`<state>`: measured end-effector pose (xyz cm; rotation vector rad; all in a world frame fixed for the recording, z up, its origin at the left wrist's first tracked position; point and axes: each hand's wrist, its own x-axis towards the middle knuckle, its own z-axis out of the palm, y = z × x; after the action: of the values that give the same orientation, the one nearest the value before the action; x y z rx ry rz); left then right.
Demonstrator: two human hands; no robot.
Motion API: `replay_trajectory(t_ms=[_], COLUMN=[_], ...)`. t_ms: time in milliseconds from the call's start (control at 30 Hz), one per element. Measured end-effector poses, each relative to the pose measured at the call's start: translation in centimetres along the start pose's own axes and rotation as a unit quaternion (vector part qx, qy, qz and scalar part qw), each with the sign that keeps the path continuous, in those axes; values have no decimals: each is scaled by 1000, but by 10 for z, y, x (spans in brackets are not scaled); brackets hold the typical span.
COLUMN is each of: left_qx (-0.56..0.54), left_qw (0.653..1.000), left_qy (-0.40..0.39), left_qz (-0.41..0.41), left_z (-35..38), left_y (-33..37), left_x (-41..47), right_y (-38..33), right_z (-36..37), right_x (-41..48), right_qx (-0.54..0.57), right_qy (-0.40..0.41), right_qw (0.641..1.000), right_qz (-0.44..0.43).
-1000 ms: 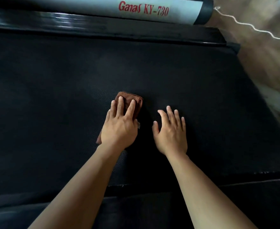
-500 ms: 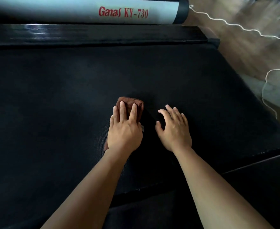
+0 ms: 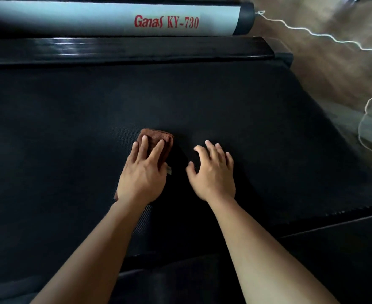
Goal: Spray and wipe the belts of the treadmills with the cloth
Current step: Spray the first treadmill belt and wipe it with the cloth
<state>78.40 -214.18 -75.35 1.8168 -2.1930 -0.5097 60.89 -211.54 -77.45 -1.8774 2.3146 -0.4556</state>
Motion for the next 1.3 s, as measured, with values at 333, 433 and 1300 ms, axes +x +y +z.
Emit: replay_trajectory(t_ms=[333, 433, 1300], left_qx=[-20, -18, 23], left_qw=[990, 985, 988], left_qy=[29, 42, 25], left_qz=[-135, -167, -152], left_z=[10, 28, 84], left_y=[46, 84, 187], left_x=[14, 33, -27], right_y=[44, 105, 302], right_z=[-35, -57, -100], right_x=[7, 17, 41], right_qx=[135, 110, -31], right_qy=[-64, -43, -22], right_qw=[986, 989, 998], right_qz=[-70, -88, -45])
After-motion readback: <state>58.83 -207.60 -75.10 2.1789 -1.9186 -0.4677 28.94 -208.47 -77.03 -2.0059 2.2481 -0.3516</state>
